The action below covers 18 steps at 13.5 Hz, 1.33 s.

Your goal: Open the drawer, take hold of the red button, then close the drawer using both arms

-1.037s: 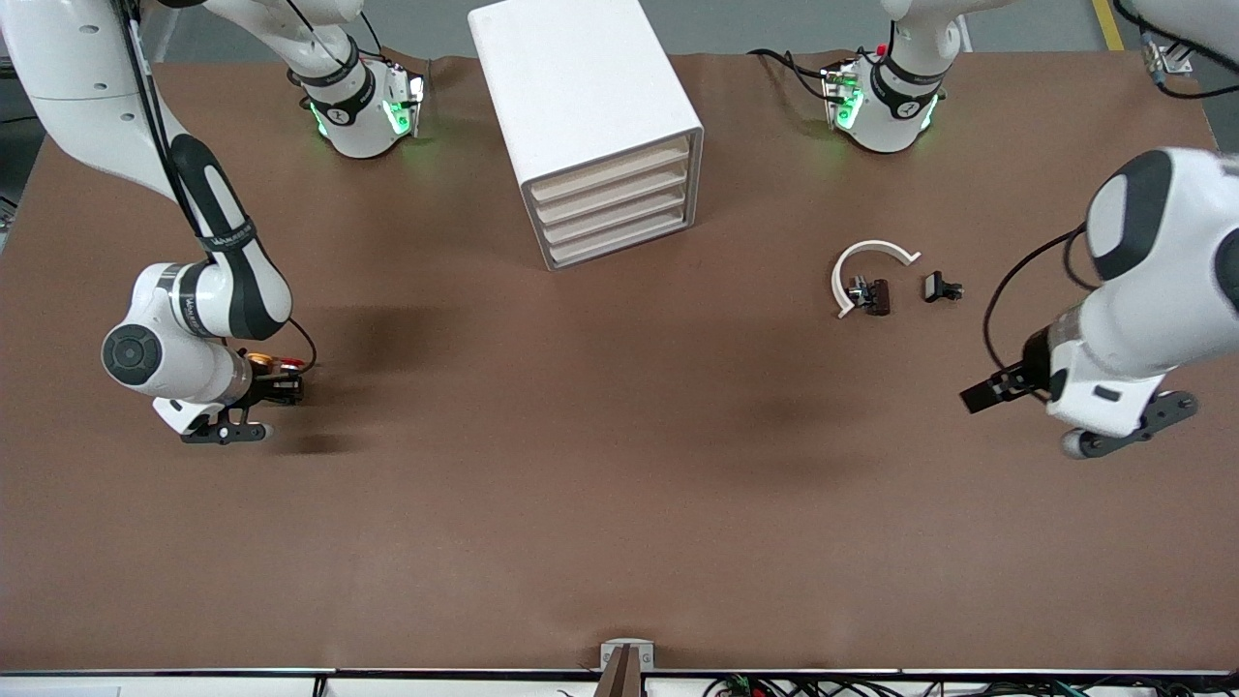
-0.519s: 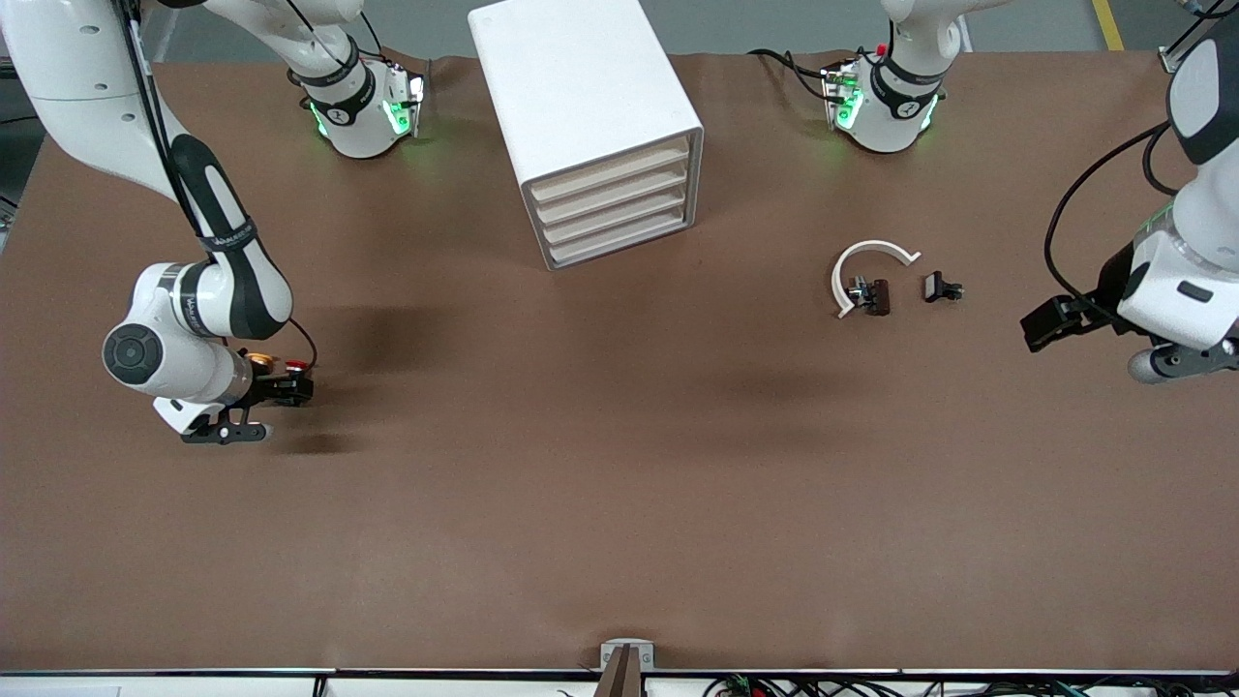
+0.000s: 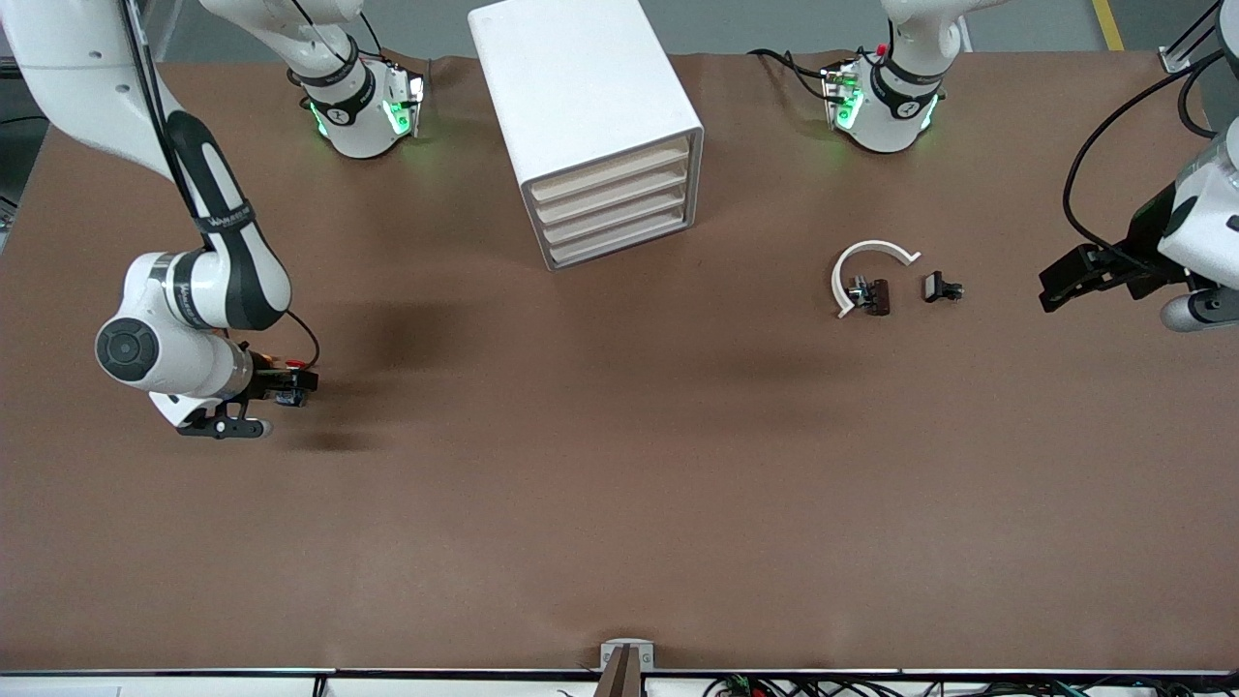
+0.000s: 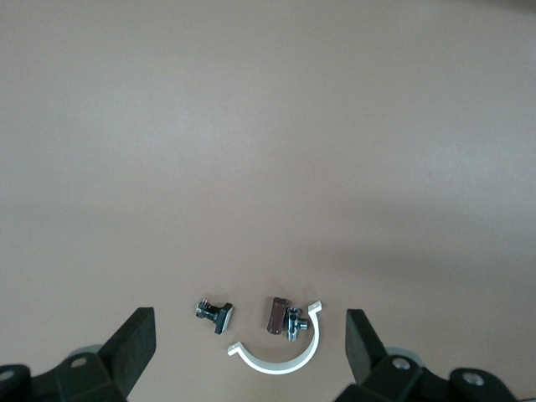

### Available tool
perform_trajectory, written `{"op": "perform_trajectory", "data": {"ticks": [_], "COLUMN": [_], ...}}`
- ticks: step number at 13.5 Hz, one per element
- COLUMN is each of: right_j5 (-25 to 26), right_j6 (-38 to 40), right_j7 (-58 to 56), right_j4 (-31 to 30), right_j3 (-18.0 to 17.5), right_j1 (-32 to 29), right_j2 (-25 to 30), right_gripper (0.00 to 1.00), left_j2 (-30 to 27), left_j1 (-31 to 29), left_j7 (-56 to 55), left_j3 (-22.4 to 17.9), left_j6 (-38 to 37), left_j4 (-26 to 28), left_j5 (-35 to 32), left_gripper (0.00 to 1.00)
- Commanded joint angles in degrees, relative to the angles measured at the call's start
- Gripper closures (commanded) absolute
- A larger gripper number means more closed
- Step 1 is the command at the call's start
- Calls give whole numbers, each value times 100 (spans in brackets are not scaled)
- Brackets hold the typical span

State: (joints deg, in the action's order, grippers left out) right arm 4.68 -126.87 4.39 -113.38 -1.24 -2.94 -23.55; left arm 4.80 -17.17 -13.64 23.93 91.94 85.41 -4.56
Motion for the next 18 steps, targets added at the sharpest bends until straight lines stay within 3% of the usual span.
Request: {"op": "perform_trajectory", "data": {"ticks": [1,5,9,15,18], "right_j5": [77,59,-160,-169,-187], "right_j6": [643,1364,2217,3464,4142], "right_j7": [405,379,326,291,186], "right_j4": [-141,-132,-114,657,1351], "right_j3": [-17,-34,-26,18,80], "right_j1": [258,408,434,399,364], "right_j2": [789,1728,2555,3128,3155], "right_gripper": [0,0,0,0,0], "left_j2": [-523,-997,-1375,-1992,-1659], "left_j1": [90,1179,1628,1848,1814], "left_j7": [99,151,731,784,714], "left_j3": [-11,-1046,-1565,-1970,-1989], "left_j6": [-97,-482,-580,-54,-96], "left_j4": [362,635,950,1803,1331], "left_j5": [104,104,104,368,403], "left_gripper": [0,0,0,0,0]}}
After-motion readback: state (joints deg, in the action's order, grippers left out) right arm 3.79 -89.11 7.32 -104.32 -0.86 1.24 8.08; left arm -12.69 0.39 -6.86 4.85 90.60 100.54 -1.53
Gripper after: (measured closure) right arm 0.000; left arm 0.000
